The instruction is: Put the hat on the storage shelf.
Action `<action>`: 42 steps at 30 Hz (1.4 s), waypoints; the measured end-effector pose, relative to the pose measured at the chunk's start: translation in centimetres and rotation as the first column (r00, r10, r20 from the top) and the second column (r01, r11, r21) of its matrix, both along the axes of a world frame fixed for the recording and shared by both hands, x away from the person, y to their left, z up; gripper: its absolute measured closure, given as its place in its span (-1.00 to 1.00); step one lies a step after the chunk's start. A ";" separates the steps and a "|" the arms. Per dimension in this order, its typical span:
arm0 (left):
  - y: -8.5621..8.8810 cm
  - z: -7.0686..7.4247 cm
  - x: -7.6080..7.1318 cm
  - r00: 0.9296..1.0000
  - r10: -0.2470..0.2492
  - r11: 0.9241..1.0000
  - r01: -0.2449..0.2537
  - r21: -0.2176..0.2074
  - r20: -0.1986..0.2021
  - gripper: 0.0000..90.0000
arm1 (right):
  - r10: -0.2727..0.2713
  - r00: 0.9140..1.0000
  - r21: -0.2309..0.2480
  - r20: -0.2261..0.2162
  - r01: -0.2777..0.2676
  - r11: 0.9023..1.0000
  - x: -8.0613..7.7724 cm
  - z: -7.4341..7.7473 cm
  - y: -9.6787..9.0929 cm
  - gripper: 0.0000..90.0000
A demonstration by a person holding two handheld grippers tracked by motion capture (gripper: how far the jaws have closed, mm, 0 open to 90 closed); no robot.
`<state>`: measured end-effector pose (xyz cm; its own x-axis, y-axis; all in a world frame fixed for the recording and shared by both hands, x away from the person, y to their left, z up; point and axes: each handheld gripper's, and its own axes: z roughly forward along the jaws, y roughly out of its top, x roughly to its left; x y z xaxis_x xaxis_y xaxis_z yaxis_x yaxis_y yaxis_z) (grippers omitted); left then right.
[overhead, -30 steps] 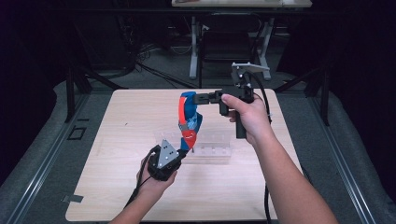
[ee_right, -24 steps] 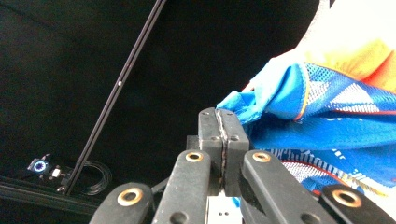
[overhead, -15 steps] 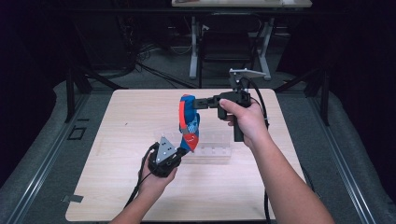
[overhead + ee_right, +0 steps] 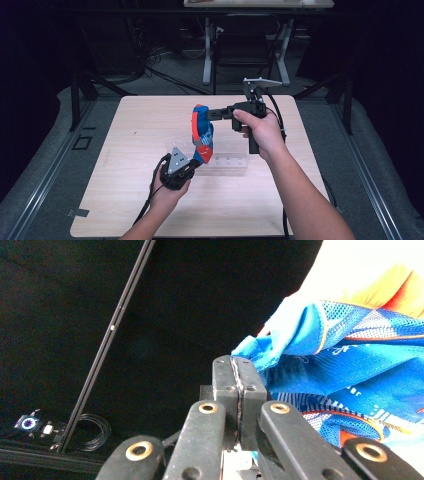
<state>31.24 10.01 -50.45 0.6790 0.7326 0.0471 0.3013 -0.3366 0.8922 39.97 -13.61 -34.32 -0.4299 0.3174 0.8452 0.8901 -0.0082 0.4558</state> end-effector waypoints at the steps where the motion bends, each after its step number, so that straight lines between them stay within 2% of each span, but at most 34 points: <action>1: 0.0 -0.1 0.0 1.000 0.000 1.000 0.000 0.003 -0.005 0.96 | -0.004 1.000 0.000 -0.004 0.004 1.000 0.0 -0.1 0.0 1.00; 18: -0.2 -1.0 0.1 1.000 0.010 1.000 -0.010 0.014 -0.009 0.96 | -0.032 0.999 -0.014 -0.022 0.032 0.999 0.3 -1.3 -0.6 1.00; 21: -0.2 -1.1 0.2 1.000 0.011 1.000 -0.011 0.014 -0.010 0.96 | -0.044 0.999 -0.036 -0.017 0.043 0.998 0.3 -1.5 -1.0 1.00; 29: -0.1 -1.9 0.2 1.000 0.016 1.000 -0.016 0.018 -0.025 0.96 | -0.067 0.997 -0.046 -0.022 0.066 0.997 0.5 -1.9 -1.6 0.97; 33: 0.0 -2.0 0.2 0.999 0.015 1.000 -0.015 0.020 -0.028 0.96 | -0.066 0.998 -0.058 -0.014 0.065 0.996 0.4 -1.9 -1.9 0.95; 38: 0.1 -2.1 0.3 0.999 0.018 1.000 -0.017 0.012 -0.032 0.96 | -0.067 0.998 -0.049 -0.001 0.067 0.997 0.1 -1.7 -2.2 0.93; 42: 0.2 -2.1 0.4 0.999 0.020 1.000 -0.019 0.010 -0.039 0.96 | -0.072 0.997 -0.067 0.015 0.073 0.995 -0.1 -1.5 -2.5 0.89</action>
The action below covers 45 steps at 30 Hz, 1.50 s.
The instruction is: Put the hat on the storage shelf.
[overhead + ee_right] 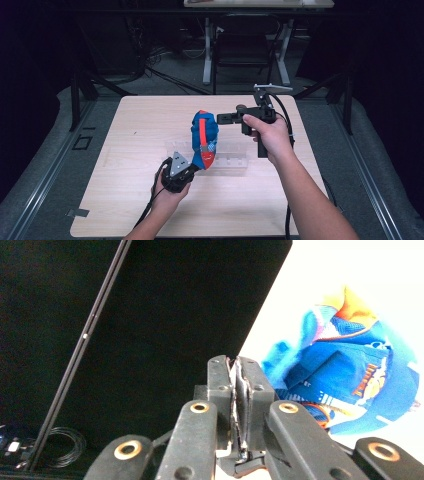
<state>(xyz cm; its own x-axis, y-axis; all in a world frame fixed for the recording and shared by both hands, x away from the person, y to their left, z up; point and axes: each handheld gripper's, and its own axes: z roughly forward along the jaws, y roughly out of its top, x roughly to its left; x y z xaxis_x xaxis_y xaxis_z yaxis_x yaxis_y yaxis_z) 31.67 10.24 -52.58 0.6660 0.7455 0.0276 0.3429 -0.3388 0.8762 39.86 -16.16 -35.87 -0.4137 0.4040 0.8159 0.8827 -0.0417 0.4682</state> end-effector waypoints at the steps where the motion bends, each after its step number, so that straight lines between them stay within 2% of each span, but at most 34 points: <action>1: 0.0 -0.1 0.0 1.000 0.001 1.000 -0.001 -0.001 -0.003 0.96 | -0.007 1.000 0.002 -0.003 0.007 1.000 -0.1 0.1 0.0 0.88; 6: 0.0 -0.5 0.0 1.000 0.002 1.000 -0.002 0.004 -0.007 0.96 | 0.000 1.000 -0.007 0.010 0.000 1.000 -0.3 0.2 -0.2 0.86; 12: 0.0 -0.5 -0.1 1.000 0.000 1.000 0.000 0.010 -0.009 0.95 | 0.006 1.000 -0.040 0.028 -0.005 0.999 -0.7 0.4 -0.3 0.84; 21: 0.1 -0.3 -0.1 1.000 0.003 1.000 -0.004 -0.015 -0.021 0.95 | 0.001 0.999 -0.064 0.041 0.001 0.998 -0.9 0.4 -0.5 0.82; 36: 0.2 -0.1 -0.3 1.000 0.005 1.000 -0.005 -0.017 -0.025 0.93 | -0.008 0.998 -0.113 0.060 0.015 0.993 -1.3 0.4 -0.7 0.79; 37: 0.2 -0.1 -0.3 1.000 0.005 1.000 -0.005 -0.016 -0.025 0.92 | -0.010 0.998 -0.132 0.061 0.018 0.991 -1.4 0.4 -0.8 0.79; 42: 0.4 0.0 -0.4 1.000 0.008 1.000 -0.008 -0.016 -0.025 0.80 | -0.025 0.996 -0.161 0.080 0.038 0.986 -1.6 0.4 -1.0 0.78; 44: 0.5 0.1 -0.4 1.000 0.006 1.000 -0.007 -0.017 -0.029 0.74 | -0.032 0.995 -0.199 0.095 0.050 0.979 -1.8 0.3 -1.1 0.78; 45: 0.5 0.1 -0.4 1.000 0.006 1.000 -0.007 -0.017 -0.029 0.71 | -0.032 0.995 -0.199 0.095 0.050 0.979 -1.8 0.3 -1.1 0.78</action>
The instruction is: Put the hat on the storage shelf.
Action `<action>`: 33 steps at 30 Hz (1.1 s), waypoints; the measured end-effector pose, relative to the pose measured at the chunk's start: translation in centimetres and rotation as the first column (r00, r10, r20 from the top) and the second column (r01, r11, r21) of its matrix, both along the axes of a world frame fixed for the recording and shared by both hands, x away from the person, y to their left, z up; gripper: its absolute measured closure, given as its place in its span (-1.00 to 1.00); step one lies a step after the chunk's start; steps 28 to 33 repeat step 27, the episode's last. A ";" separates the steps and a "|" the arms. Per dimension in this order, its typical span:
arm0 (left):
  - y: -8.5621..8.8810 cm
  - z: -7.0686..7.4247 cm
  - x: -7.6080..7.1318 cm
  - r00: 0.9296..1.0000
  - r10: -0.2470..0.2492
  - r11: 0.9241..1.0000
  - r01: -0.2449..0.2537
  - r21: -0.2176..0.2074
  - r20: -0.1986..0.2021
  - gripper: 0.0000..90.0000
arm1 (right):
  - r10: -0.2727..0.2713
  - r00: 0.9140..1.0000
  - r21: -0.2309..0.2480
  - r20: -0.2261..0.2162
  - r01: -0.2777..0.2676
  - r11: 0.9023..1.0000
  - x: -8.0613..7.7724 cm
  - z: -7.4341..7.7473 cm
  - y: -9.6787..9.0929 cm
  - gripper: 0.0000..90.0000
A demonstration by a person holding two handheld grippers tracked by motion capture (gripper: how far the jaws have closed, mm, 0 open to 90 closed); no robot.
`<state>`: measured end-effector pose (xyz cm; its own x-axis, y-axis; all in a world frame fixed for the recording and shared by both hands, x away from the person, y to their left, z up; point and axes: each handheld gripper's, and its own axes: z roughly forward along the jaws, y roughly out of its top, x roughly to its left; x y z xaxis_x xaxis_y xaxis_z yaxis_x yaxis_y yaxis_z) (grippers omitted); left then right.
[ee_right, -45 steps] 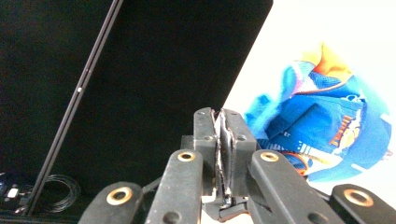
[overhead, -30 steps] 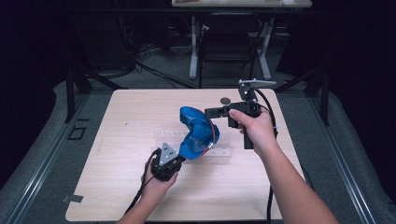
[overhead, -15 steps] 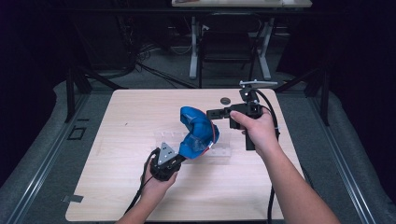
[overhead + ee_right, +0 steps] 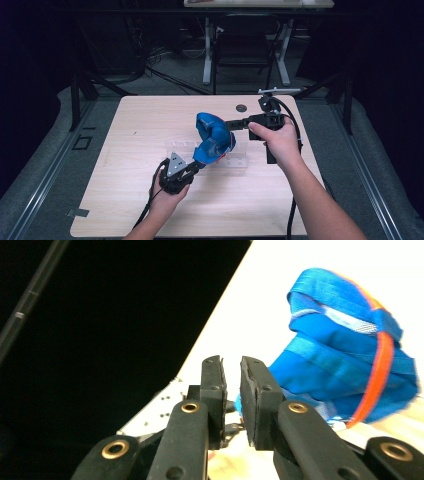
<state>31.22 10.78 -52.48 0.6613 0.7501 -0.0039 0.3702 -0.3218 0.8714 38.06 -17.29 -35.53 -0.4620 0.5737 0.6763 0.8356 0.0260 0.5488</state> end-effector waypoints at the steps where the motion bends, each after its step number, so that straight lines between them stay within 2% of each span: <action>1: 0.0 0.0 -0.1 1.000 0.006 1.000 -0.006 -0.003 0.006 0.71 | -0.003 1.000 -0.013 0.007 0.003 1.000 -0.1 0.0 0.0 0.77; 2: 0.2 0.0 -0.2 1.000 0.001 1.000 -0.001 -0.001 0.000 0.64 | -0.012 1.000 -0.047 0.022 0.013 0.999 -0.4 -0.2 -0.2 0.77; 4: 0.3 0.1 -0.3 1.000 0.001 1.000 -0.001 -0.008 -0.002 0.56 | -0.022 0.999 -0.074 0.039 0.025 0.997 -0.6 -0.3 -0.3 0.76; 8: 0.7 0.3 -0.6 1.000 -0.002 1.000 0.002 -0.008 -0.002 0.43 | -0.039 0.997 -0.102 0.066 0.045 0.994 -1.2 -0.4 -0.6 0.76; 9: 0.9 0.3 -0.6 1.000 0.001 1.000 -0.001 -0.003 -0.008 0.36 | -0.045 0.995 -0.144 0.093 0.058 0.988 -1.6 -0.6 -0.8 0.74; 12: 1.6 0.4 -0.8 1.000 0.004 1.000 -0.004 0.006 -0.016 0.31 | -0.056 0.992 -0.183 0.114 0.076 0.980 -2.1 -0.8 -0.9 0.73; 15: 2.3 0.3 -0.9 1.000 0.008 1.000 -0.008 0.010 -0.028 0.22 | -0.064 0.986 -0.244 0.151 0.100 0.965 -2.8 -1.2 -1.0 0.69; 16: 2.5 0.3 -0.9 1.000 0.011 1.000 -0.011 0.009 -0.028 0.19 | -0.068 0.983 -0.280 0.172 0.115 0.953 -3.3 -1.6 -1.0 0.66; 19: 3.3 0.2 -1.2 1.000 0.019 1.000 -0.019 0.014 -0.022 0.18 | -0.066 0.977 -0.330 0.202 0.131 0.935 -4.0 -2.4 -1.2 0.63; 20: 3.3 0.2 -1.2 1.000 0.019 1.000 -0.019 0.014 -0.022 0.18 | -0.066 0.977 -0.330 0.202 0.131 0.935 -4.0 -2.4 -1.2 0.63; 21: 3.4 0.2 -1.2 1.000 0.020 1.000 -0.019 0.014 -0.022 0.18 | -0.064 0.977 -0.350 0.205 0.134 0.927 -4.2 -2.6 -1.3 0.62; 22: 3.6 0.2 -1.2 0.999 0.019 1.000 -0.019 0.010 -0.026 0.17 | -0.067 0.970 -0.382 0.233 0.154 0.911 -4.8 -3.2 -1.5 0.59; 23: 3.7 0.1 -1.2 0.999 0.021 1.000 -0.021 0.004 -0.026 0.17 | -0.067 0.970 -0.382 0.233 0.154 0.911 -4.8 -3.2 -1.5 0.59; 24: 3.7 0.1 -1.3 0.999 0.019 1.000 -0.019 -0.001 -0.033 0.16 | -0.070 0.968 -0.400 0.240 0.165 0.902 -5.4 -3.9 -1.8 0.56; 25: 3.7 0.1 -1.3 0.999 0.019 1.000 -0.019 -0.001 -0.033 0.16 | -0.070 0.968 -0.400 0.240 0.165 0.902 -5.4 -3.9 -1.8 0.56; 26: 3.4 0.1 -1.3 0.999 0.010 1.000 -0.010 0.001 -0.034 0.16 | -0.069 0.960 -0.420 0.273 0.183 0.889 -6.1 -4.8 -2.1 0.54; 33: 3.4 0.1 -1.3 0.999 0.010 1.000 -0.010 0.001 -0.034 0.16 | -0.069 0.960 -0.420 0.273 0.183 0.889 -6.1 -4.8 -2.1 0.54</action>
